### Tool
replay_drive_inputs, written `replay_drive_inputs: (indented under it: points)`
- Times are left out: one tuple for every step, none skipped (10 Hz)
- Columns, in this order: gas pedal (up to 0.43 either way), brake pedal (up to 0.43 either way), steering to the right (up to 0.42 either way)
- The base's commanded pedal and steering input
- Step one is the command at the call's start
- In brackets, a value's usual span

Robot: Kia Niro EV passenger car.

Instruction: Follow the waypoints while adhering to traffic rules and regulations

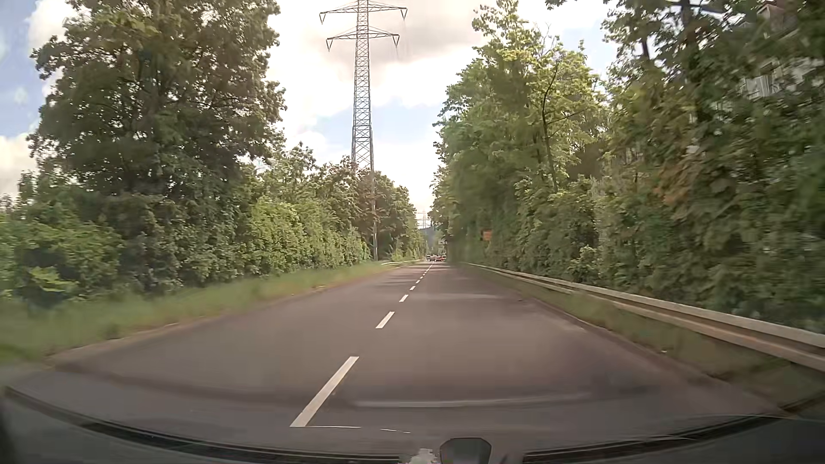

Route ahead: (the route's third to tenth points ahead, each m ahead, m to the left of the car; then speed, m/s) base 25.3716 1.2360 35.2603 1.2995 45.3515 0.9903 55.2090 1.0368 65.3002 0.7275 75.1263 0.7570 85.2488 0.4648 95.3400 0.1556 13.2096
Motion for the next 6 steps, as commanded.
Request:
replay_drive_inputs:
  points:
    - [0.000, 0.000, -0.003]
    - [0.008, 0.000, -0.003]
    - [0.008, 0.000, -0.003]
    - [0.008, 0.000, -0.003]
    - [0.008, 0.000, -0.003]
    - [0.020, 0.000, -0.003]
